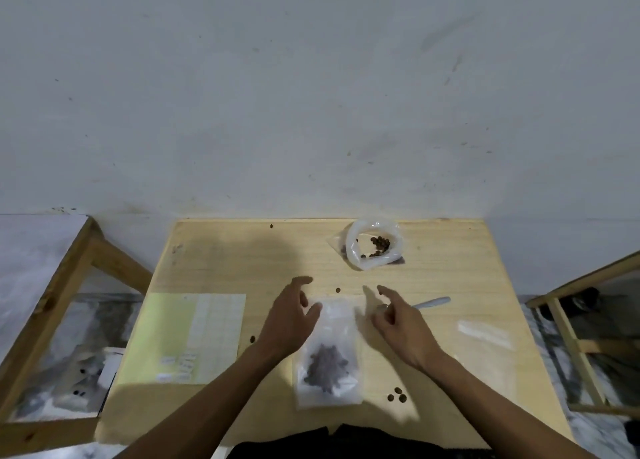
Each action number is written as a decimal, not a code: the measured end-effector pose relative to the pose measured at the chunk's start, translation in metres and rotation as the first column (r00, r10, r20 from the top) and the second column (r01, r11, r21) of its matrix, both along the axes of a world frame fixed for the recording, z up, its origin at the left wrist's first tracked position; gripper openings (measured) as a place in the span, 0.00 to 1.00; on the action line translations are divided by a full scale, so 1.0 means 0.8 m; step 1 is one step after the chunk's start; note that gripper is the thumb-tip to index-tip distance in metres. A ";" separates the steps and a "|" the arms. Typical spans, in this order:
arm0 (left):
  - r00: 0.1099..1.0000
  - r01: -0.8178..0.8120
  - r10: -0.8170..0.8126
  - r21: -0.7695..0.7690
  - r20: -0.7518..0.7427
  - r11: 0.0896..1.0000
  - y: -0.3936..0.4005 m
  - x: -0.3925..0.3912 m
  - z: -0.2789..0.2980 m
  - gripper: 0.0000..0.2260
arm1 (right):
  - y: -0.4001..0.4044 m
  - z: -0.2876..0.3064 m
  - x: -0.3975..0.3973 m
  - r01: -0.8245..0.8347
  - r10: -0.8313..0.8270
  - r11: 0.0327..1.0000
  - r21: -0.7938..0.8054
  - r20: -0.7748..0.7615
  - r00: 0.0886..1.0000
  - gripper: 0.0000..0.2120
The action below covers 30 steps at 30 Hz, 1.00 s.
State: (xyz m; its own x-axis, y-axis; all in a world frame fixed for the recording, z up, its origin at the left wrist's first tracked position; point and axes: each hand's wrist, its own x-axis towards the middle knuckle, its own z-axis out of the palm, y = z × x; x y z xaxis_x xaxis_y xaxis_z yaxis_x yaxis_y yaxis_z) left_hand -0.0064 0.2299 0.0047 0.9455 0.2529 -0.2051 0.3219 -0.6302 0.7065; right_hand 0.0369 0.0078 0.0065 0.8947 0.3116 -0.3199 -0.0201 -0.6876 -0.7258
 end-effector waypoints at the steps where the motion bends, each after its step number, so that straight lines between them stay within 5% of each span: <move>1: 0.999 0.034 -0.033 -0.016 0.035 0.999 -0.010 0.014 0.005 0.17 | -0.011 0.002 0.009 0.070 -0.070 0.998 0.004 0.030 0.997 0.24; 4: 0.988 0.154 -0.150 -0.207 0.038 0.966 -0.056 0.053 0.017 0.08 | -0.057 -0.001 0.028 0.272 -0.269 0.962 -0.027 0.085 0.959 0.21; 8: 0.928 0.129 -0.295 -0.547 -0.226 0.827 -0.130 0.083 0.025 0.09 | -0.127 -0.021 0.030 0.455 -0.444 0.873 -0.174 0.096 0.891 0.23; 12: 0.806 0.103 -0.448 -0.654 -0.387 0.750 -0.190 0.095 0.015 0.13 | -0.172 -0.037 0.008 0.506 -0.570 0.732 -0.457 -0.004 0.821 0.29; 17: 0.657 0.090 -0.538 -0.653 -0.528 0.752 -0.234 0.081 0.000 0.08 | -0.185 -0.054 -0.020 0.565 -0.696 0.627 -0.536 -0.059 0.716 0.30; 22: 0.674 -0.023 -0.475 -0.659 -0.565 0.751 -0.250 0.070 -0.015 0.06 | -0.176 -0.061 -0.020 0.722 -0.793 0.586 -0.368 -0.076 0.605 0.25; 25: 0.681 -0.134 -0.454 -0.708 -0.574 0.694 -0.250 0.069 -0.022 0.21 | -0.180 -0.067 -0.022 0.815 -0.815 0.574 -0.084 -0.154 0.558 0.25; 30: 0.821 -0.256 -0.258 -0.732 -0.509 0.632 -0.234 0.077 -0.021 0.17 | -0.158 -0.032 -0.002 0.794 -0.772 0.580 0.185 -0.187 0.608 0.04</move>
State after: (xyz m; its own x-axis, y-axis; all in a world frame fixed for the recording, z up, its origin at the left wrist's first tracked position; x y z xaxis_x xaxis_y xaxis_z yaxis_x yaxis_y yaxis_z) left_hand 0.0550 0.0427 -0.0123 0.6069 -0.2337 -0.7596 0.7861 0.0353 0.6171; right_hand 0.0349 -0.1184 -0.0188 0.8018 -0.4267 -0.4183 -0.5329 -0.1940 -0.8236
